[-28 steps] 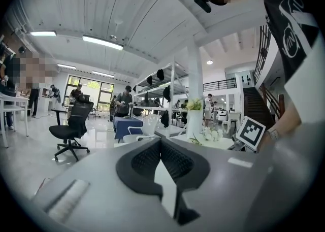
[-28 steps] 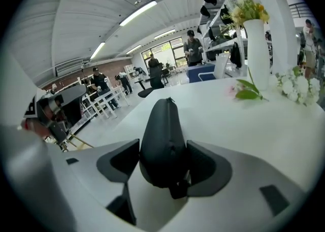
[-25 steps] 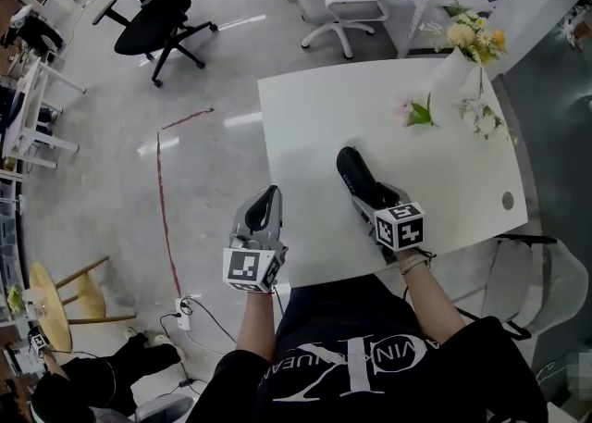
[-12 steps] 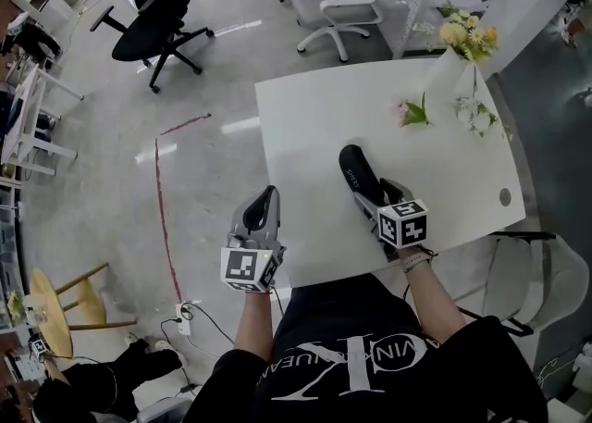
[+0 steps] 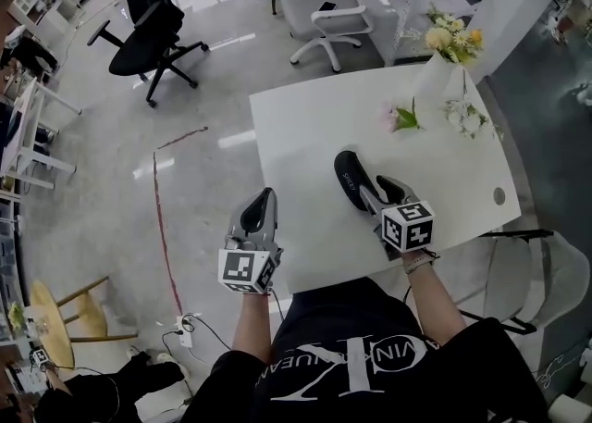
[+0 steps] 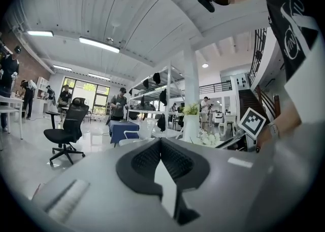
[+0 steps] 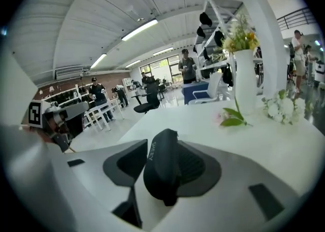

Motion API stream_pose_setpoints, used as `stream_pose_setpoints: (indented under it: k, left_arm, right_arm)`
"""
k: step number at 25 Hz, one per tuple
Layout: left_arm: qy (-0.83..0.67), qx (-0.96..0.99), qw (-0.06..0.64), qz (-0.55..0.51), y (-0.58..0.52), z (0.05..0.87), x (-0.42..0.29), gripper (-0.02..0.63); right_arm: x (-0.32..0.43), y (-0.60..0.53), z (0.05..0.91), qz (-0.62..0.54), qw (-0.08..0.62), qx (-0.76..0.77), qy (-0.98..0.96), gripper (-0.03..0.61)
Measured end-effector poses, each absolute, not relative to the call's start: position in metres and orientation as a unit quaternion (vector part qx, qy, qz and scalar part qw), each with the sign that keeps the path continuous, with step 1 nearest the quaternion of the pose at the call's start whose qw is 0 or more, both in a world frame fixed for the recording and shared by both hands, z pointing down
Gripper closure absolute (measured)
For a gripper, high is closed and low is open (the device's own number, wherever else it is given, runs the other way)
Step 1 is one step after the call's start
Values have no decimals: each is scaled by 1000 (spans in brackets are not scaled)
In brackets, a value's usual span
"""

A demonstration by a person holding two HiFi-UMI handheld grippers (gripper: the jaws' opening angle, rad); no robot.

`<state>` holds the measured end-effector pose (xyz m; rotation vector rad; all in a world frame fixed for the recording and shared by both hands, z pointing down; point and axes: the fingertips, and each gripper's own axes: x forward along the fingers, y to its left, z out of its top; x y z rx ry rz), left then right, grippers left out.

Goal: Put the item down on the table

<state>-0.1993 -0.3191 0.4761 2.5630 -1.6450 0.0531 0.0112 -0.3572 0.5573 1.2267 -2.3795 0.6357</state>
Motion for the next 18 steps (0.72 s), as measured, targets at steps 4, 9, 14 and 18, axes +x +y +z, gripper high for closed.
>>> stream_pose_setpoints:
  k: [4, 9, 14, 18]
  left_arm:
    - [-540, 841, 43, 8, -325, 467, -202, 603]
    - [-541, 841, 31, 5, -333, 457, -201, 603]
    - [-541, 840, 25, -2, -339, 448, -198, 603]
    - [-543, 839, 18, -9, -345, 438, -195, 603]
  right_arm:
    - [16, -361, 535, 186, 194, 448, -853, 505]
    - [23, -367, 510, 168, 160, 456, -859, 547]
    - [35, -374, 479, 139, 122, 472, -862, 560]
    - [41, -378, 453, 117, 94, 468, -871, 565]
